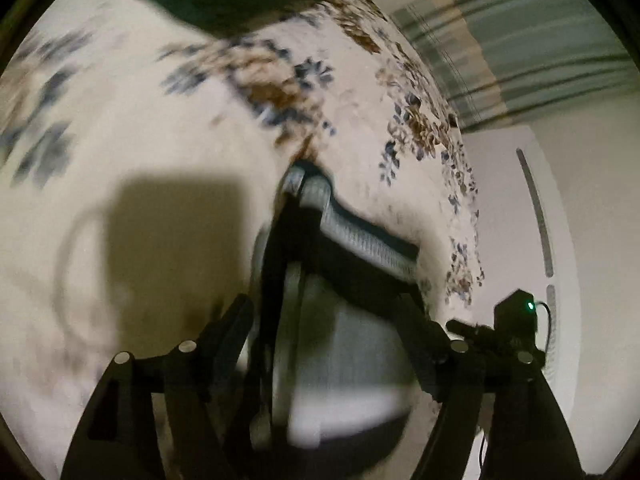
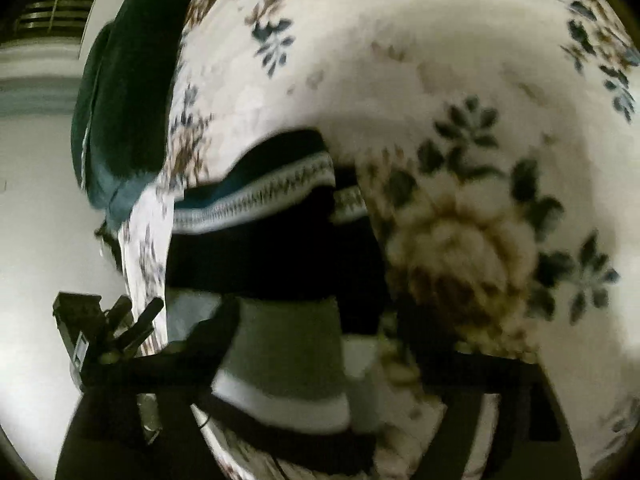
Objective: Fold small clothes
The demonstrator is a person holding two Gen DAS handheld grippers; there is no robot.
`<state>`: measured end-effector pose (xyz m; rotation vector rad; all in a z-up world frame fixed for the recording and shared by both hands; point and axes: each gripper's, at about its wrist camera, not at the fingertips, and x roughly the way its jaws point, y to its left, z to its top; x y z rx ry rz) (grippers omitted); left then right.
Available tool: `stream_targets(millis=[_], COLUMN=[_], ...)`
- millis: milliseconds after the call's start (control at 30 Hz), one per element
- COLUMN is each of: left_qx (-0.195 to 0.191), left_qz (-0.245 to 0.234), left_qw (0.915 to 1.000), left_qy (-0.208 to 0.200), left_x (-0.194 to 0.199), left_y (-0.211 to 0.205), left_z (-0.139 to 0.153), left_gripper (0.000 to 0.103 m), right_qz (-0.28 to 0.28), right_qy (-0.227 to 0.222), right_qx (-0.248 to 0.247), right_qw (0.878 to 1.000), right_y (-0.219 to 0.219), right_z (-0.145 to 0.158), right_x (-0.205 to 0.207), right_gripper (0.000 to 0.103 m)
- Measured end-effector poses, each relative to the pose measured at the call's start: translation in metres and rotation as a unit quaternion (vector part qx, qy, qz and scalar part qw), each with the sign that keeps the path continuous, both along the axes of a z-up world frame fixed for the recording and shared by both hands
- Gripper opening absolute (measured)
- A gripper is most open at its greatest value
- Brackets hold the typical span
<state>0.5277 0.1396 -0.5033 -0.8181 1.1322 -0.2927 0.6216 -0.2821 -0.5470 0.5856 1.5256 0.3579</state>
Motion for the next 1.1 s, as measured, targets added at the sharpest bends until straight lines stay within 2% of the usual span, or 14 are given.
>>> stream_targets(millis=[67, 100, 233, 300, 367, 500, 567, 733, 833, 867, 900, 933, 967, 1100], left_qx=[-0.001, -0.003, -0.08, -0.106, -0.144, -0.183, -0.189, -0.212, -0.207, -0.197, -0.183, -0.179, -0.176, -0.17], left_qz=[0.024, 0.032, 0.07, 0.09, 0.11, 0.133, 0.141, 0.189, 0.223, 0.229, 0.229, 0.229, 0.226, 0.2], left_qw=[0.9996, 0.9992, 0.9917, 0.9871, 0.9798, 0.9705, 0.9681, 0.9551, 0.9503, 0.9515, 0.9548, 0.956, 0.9572, 0.964], left_qy=[0.013, 0.024, 0.073, 0.081, 0.087, 0.084, 0.084, 0.084, 0.067, 0.057, 0.048, 0.044, 0.041, 0.04], left_x=[-0.041, -0.056, -0.123, -0.138, -0.142, -0.134, -0.132, -0.114, -0.106, -0.104, -0.102, -0.1, -0.097, -0.081], left_y=[-0.001, -0.002, -0.013, -0.021, -0.031, -0.048, -0.058, -0.064, -0.058, -0.056, -0.053, -0.052, -0.049, -0.034], left_z=[-0.003, -0.006, -0.037, -0.052, -0.071, -0.09, -0.094, -0.118, -0.113, -0.106, -0.099, -0.096, -0.092, -0.082], left_gripper=[0.075, 0.078, 0.08, 0.081, 0.081, 0.081, 0.081, 0.082, 0.079, 0.066, 0.044, 0.036, 0.032, 0.027], right_qz=[0.022, 0.029, 0.062, 0.071, 0.078, 0.084, 0.085, 0.097, 0.074, 0.062, 0.054, 0.054, 0.057, 0.036], right_qy=[0.009, 0.013, 0.03, 0.04, 0.053, 0.07, 0.072, 0.071, 0.067, 0.06, 0.047, 0.04, 0.039, 0.016], right_qx=[-0.003, -0.007, -0.009, 0.007, 0.03, 0.069, 0.085, 0.093, 0.097, 0.099, 0.095, 0.085, 0.077, 0.066], right_qw=[1.0, 0.999, 0.998, 0.997, 0.995, 0.992, 0.99, 0.988, 0.99, 0.991, 0.993, 0.994, 0.995, 0.997], right_y=[-0.004, -0.006, -0.011, -0.012, -0.009, 0.005, 0.014, 0.036, 0.038, 0.038, 0.038, 0.04, 0.042, 0.044], right_z=[-0.001, -0.003, -0.018, -0.029, -0.045, -0.074, -0.083, -0.091, -0.089, -0.087, -0.085, -0.083, -0.083, -0.069], right_x=[-0.007, -0.008, -0.003, 0.007, 0.021, 0.051, 0.062, 0.079, 0.084, 0.084, 0.084, 0.083, 0.081, 0.06], right_gripper=[0.103, 0.103, 0.103, 0.103, 0.103, 0.103, 0.103, 0.103, 0.103, 0.1, 0.08, 0.059, 0.023, 0.016])
